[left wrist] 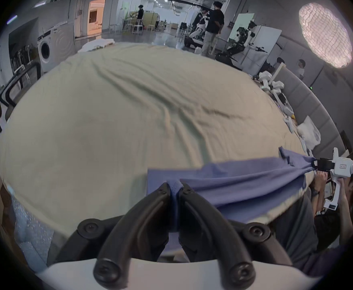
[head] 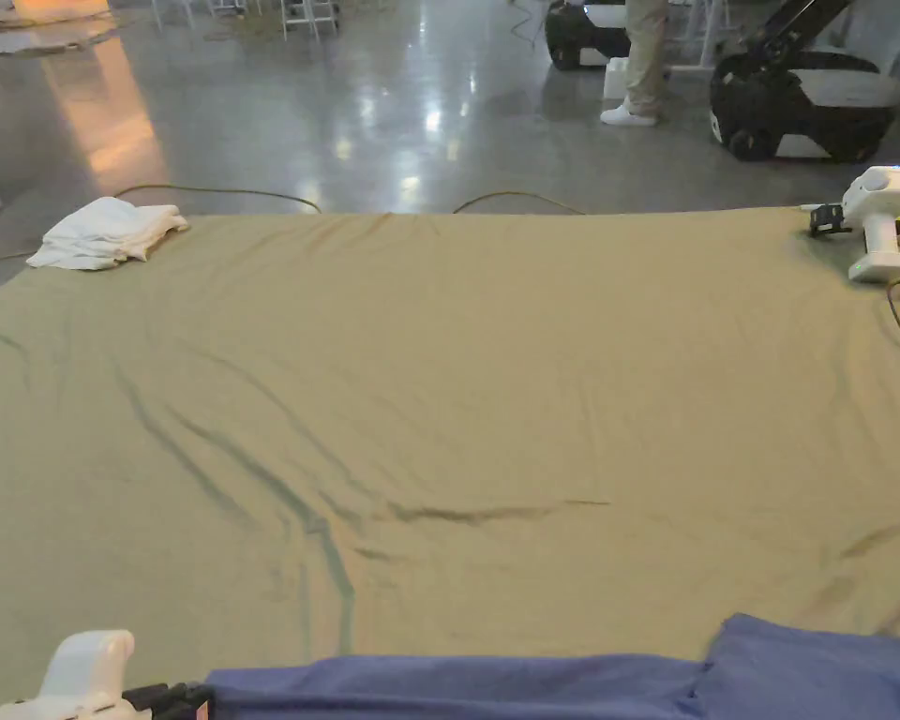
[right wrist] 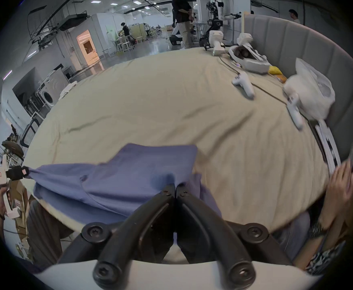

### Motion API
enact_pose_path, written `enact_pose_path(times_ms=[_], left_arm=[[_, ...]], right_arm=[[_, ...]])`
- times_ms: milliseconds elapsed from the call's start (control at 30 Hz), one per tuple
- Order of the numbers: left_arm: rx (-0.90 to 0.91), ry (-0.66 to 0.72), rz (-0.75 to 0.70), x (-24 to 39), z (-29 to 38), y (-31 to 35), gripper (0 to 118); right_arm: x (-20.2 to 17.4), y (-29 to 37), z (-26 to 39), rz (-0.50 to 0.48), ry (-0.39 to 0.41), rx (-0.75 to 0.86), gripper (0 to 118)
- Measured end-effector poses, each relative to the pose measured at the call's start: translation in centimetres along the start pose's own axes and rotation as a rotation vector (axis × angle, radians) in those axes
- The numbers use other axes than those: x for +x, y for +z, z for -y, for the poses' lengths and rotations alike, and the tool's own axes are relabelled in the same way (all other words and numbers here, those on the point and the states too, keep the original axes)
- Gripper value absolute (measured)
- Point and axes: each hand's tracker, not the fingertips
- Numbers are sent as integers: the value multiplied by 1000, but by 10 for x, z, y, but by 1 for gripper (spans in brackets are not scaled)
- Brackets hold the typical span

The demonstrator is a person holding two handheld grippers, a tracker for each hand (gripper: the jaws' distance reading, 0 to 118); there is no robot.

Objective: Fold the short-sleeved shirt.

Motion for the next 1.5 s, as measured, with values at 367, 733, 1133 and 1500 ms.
enact_pose_path(times_ms=[367, 733, 1133, 1500], left_arm=[[16, 93, -34, -10, 36, -17, 96], [721, -75, -152, 81, -12, 158, 96], [957, -228, -132, 169, -17, 234, 84], [983, -289, -131, 186, -6, 232, 0]], right_arm=[[-11, -18, 45, 93, 40, -51, 71], [-75, 104, -27, -84, 116, 488, 71], [-136, 177, -40, -161, 205, 785, 14], [-143, 181, -31, -176, 225, 839, 0]])
